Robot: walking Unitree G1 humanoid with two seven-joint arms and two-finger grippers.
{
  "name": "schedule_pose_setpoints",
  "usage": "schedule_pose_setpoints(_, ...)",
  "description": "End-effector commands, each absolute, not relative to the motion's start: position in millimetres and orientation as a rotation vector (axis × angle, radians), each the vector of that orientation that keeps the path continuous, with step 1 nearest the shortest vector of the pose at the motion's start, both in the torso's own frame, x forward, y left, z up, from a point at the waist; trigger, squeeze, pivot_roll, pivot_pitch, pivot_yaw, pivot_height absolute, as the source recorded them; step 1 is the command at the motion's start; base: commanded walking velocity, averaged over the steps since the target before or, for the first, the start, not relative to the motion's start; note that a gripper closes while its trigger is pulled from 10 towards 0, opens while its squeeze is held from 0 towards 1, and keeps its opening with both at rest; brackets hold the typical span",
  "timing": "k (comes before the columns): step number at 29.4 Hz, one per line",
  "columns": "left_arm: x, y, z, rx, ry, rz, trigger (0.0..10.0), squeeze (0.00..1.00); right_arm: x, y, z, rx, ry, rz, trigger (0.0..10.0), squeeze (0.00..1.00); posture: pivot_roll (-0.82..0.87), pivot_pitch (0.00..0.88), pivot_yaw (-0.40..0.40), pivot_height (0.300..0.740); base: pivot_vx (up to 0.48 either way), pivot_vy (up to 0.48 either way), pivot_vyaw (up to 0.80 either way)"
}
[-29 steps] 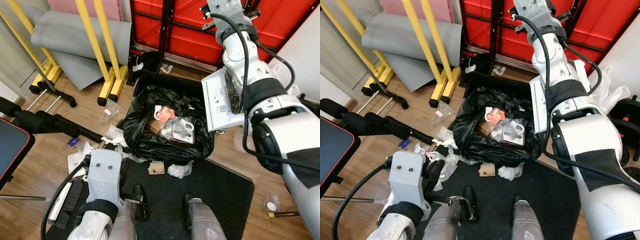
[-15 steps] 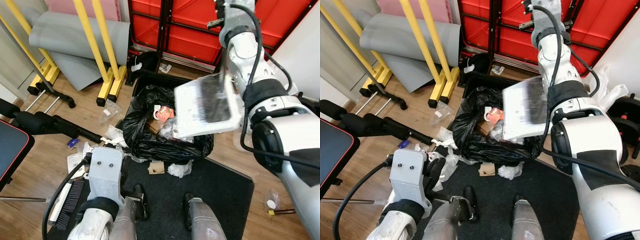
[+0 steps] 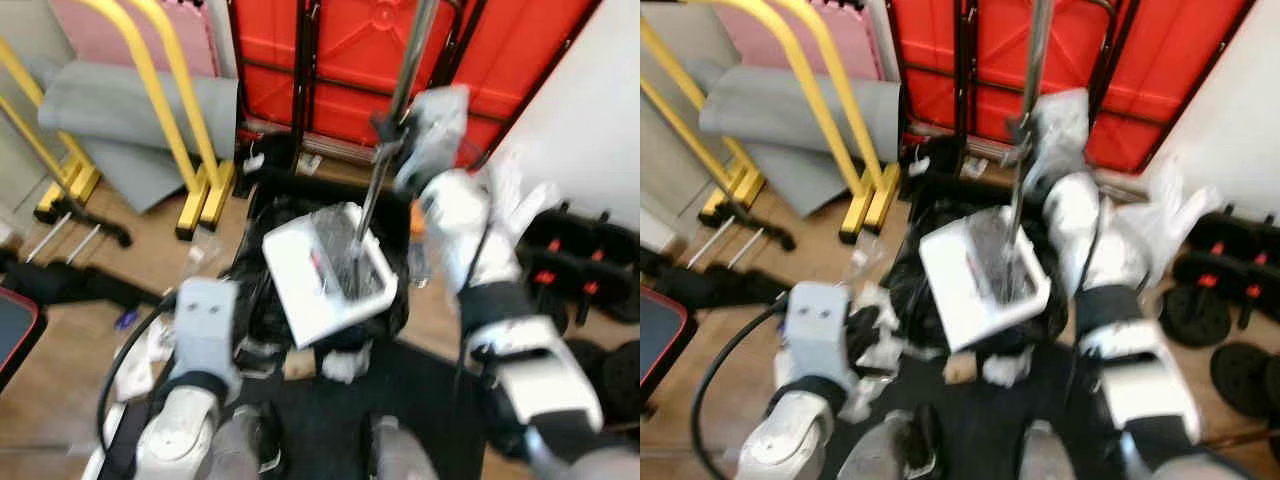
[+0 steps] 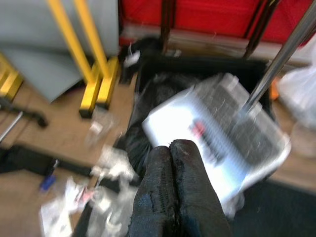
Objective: Sweep floor
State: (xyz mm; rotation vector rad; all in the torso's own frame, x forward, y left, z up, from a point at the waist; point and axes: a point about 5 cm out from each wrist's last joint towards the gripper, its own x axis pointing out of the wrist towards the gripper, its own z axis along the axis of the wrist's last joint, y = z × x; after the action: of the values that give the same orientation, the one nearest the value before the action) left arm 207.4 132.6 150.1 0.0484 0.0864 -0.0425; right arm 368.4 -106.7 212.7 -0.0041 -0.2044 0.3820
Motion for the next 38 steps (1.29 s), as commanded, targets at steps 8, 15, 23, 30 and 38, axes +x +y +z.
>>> schedule_pose_setpoints(8, 228, 142, 141, 0.059, 0.075, -0.007, 10.0, 0.0, 337, -99, 206, -0.037, -0.208, 0.468, 10.0, 0.0, -0.13, 0.069, -0.013, 0.74, 0.208, 0.0, -0.2)
schedule_pose_setpoints(15, 241, 145, 139, 0.087, 0.046, -0.018, 10.0, 0.0, 323, -108, 194, -0.078, -0.145, 0.452, 10.0, 0.0, -0.15, 0.039, -0.014, 0.74, 0.0, 0.0, -0.46)
schedule_pose_setpoints(23, 255, 157, 139, 0.114, 0.025, 0.038, 10.0, 0.0, 317, -109, 184, -0.115, -0.126, 0.454, 10.0, 0.0, -0.15, 0.0, 0.001, 0.74, 0.0, 0.0, -0.1)
schedule_pose_setpoints(30, 259, 158, 126, 0.116, 0.098, 0.043, 10.0, 0.0, 314, -123, 174, -0.132, -0.095, 0.37, 10.0, 0.0, -0.15, 0.0, 0.016, 0.74, 0.0, 0.0, 0.0)
schedule_pose_setpoints(38, 259, 162, 118, 0.116, 0.126, 0.047, 10.0, 0.0, 311, -138, 158, -0.073, -0.024, 0.303, 10.0, 0.0, -0.16, 0.0, 0.016, 0.74, 0.0, 0.0, -0.4)
